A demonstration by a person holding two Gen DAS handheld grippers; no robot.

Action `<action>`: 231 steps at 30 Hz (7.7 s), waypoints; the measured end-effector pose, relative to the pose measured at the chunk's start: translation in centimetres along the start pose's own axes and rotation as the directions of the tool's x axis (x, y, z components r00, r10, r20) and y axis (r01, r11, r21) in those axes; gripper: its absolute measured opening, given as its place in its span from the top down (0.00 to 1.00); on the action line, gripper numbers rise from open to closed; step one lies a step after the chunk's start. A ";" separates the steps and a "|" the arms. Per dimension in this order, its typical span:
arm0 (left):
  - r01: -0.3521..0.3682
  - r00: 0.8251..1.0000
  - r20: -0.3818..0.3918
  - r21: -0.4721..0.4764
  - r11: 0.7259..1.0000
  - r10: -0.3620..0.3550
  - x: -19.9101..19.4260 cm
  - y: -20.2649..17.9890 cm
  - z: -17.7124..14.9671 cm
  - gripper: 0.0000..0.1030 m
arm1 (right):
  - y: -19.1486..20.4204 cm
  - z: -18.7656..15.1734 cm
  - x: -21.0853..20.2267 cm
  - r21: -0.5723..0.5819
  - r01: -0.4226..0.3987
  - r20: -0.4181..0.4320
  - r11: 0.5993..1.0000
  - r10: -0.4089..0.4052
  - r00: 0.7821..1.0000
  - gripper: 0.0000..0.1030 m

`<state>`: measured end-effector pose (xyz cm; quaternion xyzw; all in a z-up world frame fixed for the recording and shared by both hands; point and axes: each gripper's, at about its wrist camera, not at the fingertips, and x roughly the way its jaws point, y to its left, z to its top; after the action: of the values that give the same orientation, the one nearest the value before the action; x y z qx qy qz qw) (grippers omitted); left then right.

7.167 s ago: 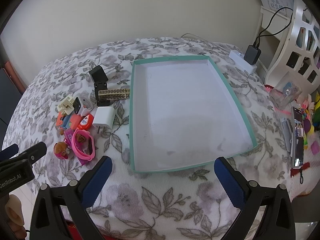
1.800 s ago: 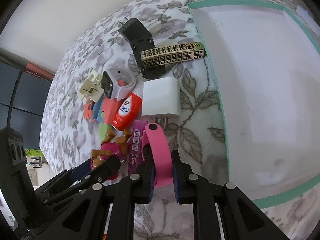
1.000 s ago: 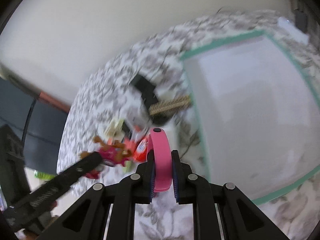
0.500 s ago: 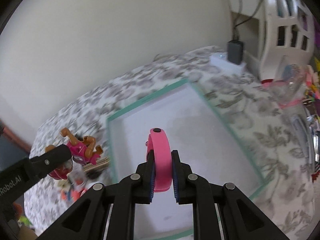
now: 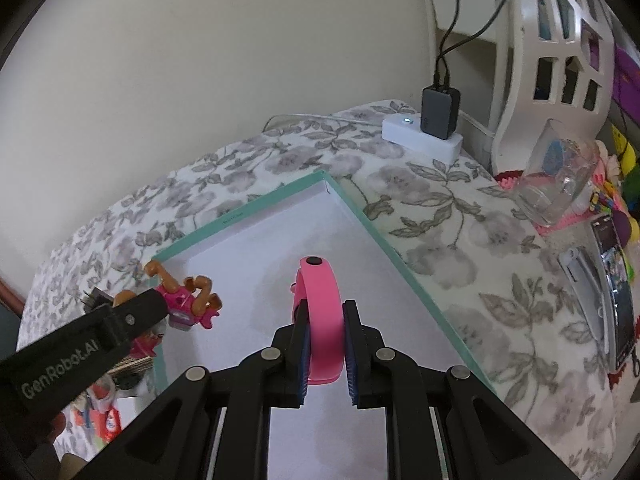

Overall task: Organize rigid objects
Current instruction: 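Carry the pink figure and pink band over the tray with both grippers, then open both grippers to drop the figure and band into the tray, then move both grippers back toward the pile of items, then grasp the cream plastic clip with the left gripper while the right grasps the white charger, then carry the cream clip and white charger over the tray with both grippers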

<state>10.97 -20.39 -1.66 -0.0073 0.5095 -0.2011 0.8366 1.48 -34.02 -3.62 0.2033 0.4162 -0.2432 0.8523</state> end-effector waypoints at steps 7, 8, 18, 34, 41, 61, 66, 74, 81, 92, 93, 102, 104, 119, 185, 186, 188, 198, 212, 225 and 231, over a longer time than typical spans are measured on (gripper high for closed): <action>-0.001 1.000 -0.008 -0.017 1.000 0.001 2.2 0.5 0.7 0.60 | 0.1 0.3 1.7 -0.012 0.022 0.004 1.000 -0.022 1.000 0.85; 0.000 1.000 -0.009 -0.014 1.000 0.000 2.4 0.5 0.7 0.60 | 0.2 0.3 1.8 -0.014 0.024 0.006 1.000 -0.023 1.000 0.85; -0.020 0.999 -0.051 -0.004 1.000 0.020 3.9 0.8 -0.3 0.60 | 0.4 -0.1 2.6 -0.045 0.041 -0.025 0.998 -0.042 0.999 0.85; 0.028 0.999 -0.031 -0.062 0.998 -0.030 1.0 1.8 -0.1 0.42 | 0.6 -0.3 1.0 -0.079 0.047 -0.001 0.996 -0.048 0.999 0.70; -0.012 1.000 0.018 -0.063 0.998 0.014 -2.0 2.6 0.1 0.26 | 0.9 -0.7 -0.1 -0.092 0.045 0.006 0.995 -0.045 0.999 0.53; -0.140 0.988 0.029 -0.262 0.955 0.153 -6.3 9.9 -2.9 0.02 | 2.3 -3.2 -2.7 -0.091 -0.052 -0.016 0.995 0.051 0.999 0.00; -0.123 0.987 0.057 -0.317 0.940 0.148 -8.1 11.8 -3.3 0.02 | 3.2 -3.4 -3.7 -0.103 -0.067 -0.002 0.992 0.067 0.998 0.00; -0.146 0.969 0.119 -0.430 0.891 0.216 -10.7 16.2 -3.8 0.02 | 5.3 -2.5 -6.9 -0.100 -0.155 0.091 0.983 0.164 0.982 0.00; -0.188 0.942 0.146 -0.516 0.836 0.302 -12.2 20.0 -4.1 0.02 | 9.1 -2.2 -8.6 -0.147 -0.271 0.114 0.951 0.289 0.951 0.00; -0.345 0.904 0.036 -0.528 0.776 0.426 -12.7 25.1 -5.0 0.02 | 14.8 -3.2 -7.4 -0.218 -0.297 -0.002 0.930 0.304 0.953 0.00; -0.350 0.905 0.026 -0.524 0.776 0.425 -12.7 25.4 -5.1 0.02 | 15.1 -3.5 -7.1 -0.227 -0.294 -0.015 0.928 0.299 0.954 0.00; -0.400 0.914 -0.115 -0.414 0.817 0.389 -9.3 25.8 -5.6 0.02 | 17.4 -7.5 -2.9 -0.303 -0.268 -0.178 0.914 0.222 0.959 0.00; -0.404 0.914 -0.145 -0.392 0.827 0.378 -8.2 25.6 -5.8 0.02 | 17.8 -8.6 -2.0 -0.325 -0.264 -0.222 0.908 0.199 0.955 0.00; -0.311 0.950 -0.144 -0.481 0.820 0.276 -6.7 27.0 -5.2 0.02 | 17.9 -9.8 2.1 -0.328 -0.264 -0.305 0.907 0.163 0.939 0.07; -0.343 0.939 -0.146 -0.392 0.854 0.310 -3.6 23.0 -2.7 0.40 | 17.0 -9.5 4.2 -0.303 -0.330 -0.381 0.894 0.204 0.902 0.55; -0.342 0.940 -0.139 -0.390 0.855 0.312 -3.8 22.8 -2.6 0.40 | 16.9 -9.4 4.2 -0.296 -0.333 -0.381 0.895 0.209 0.901 0.55; -0.339 0.941 -0.124 -0.387 0.858 0.316 -4.2 22.6 -2.4 0.40 | 16.7 -9.2 4.0 -0.280 -0.340 -0.382 0.898 0.221 0.897 0.55; -0.309 0.947 -0.049 -0.402 0.862 0.317 -6.3 22.0 -1.9 0.40 | 16.3 -7.4 2.2 -0.213 -0.385 -0.349 0.898 0.298 0.889 0.56; -0.176 0.956 0.173 -0.306 0.935 0.236 -11.0 16.0 -0.4 0.40 | 11.0 -0.2 -6.2 -0.161 -0.306 -0.009 0.938 0.308 0.951 0.56; -0.091 0.987 0.131 -0.036 0.995 0.095 -7.9 5.1 -2.2 0.40 | -0.2 2.5 -5.1 0.043 -0.028 0.028 0.999 0.027 0.999 0.56; -0.123 0.992 0.022 0.091 0.988 0.122 -4.1 1.4 -4.0 0.40 | -3.6 1.2 -2.1 0.107 0.064 -0.081 0.992 -0.056 0.995 0.55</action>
<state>6.32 -16.90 -0.38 0.0610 0.4925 -0.1726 0.8508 -1.07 -37.05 -1.76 0.2466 0.4411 -0.2831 0.8151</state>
